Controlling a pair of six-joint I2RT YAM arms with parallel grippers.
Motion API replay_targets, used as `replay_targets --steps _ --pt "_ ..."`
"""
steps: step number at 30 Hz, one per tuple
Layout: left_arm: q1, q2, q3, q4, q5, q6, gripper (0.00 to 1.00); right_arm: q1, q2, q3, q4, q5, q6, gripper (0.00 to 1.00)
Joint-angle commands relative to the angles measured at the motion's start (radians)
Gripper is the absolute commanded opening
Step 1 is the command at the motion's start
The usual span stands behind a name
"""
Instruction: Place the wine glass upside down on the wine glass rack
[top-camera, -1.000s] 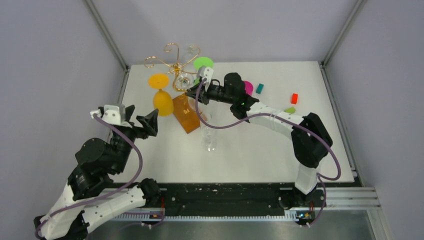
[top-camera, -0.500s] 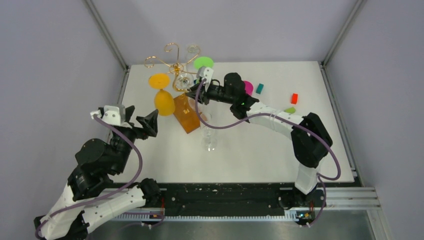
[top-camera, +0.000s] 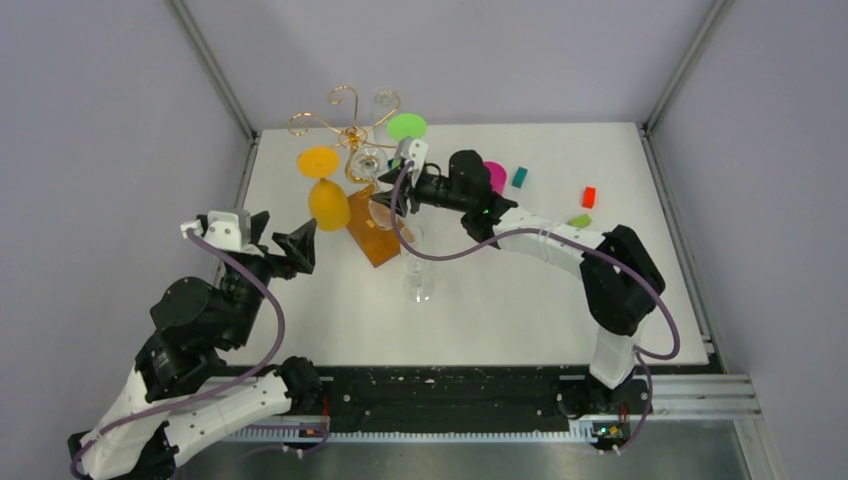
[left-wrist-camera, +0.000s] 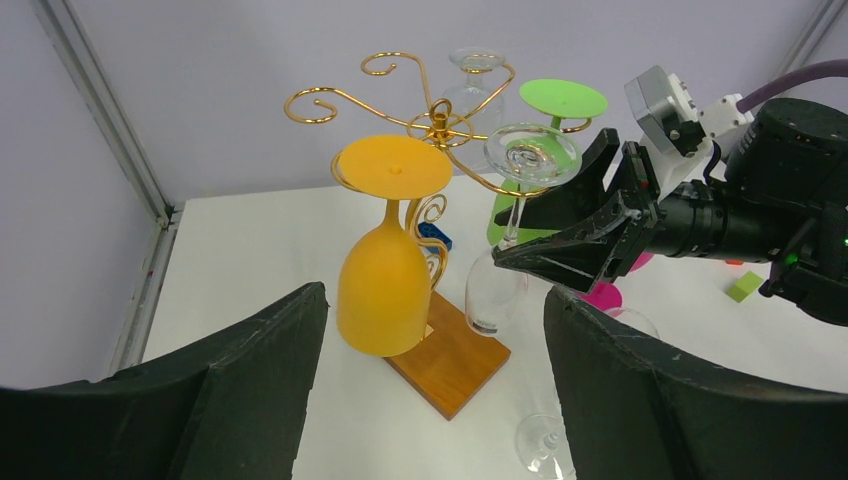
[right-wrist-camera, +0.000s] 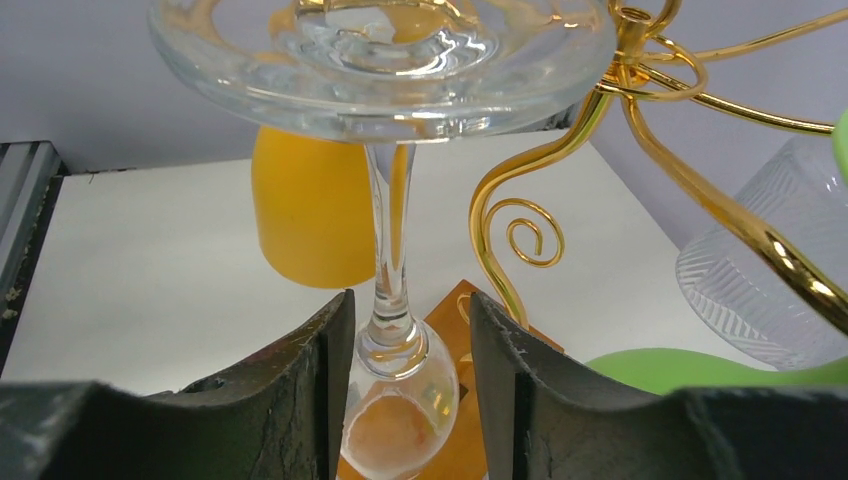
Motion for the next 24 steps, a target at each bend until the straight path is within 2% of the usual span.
replay_targets --steps 1,12,24 --pt "0.003 -0.011 0.002 0.017 -0.001 -0.003 0.84 0.0 -0.043 -0.007 0.075 -0.014 0.019 0.47" --pt "0.003 -0.013 0.004 0.005 -0.004 -0.002 0.84 -0.001 -0.084 -0.032 0.11 -0.027 0.041 0.59" --pt "0.003 -0.019 0.005 0.001 -0.001 -0.002 0.84 -0.001 -0.141 -0.07 0.126 -0.004 0.055 0.6"
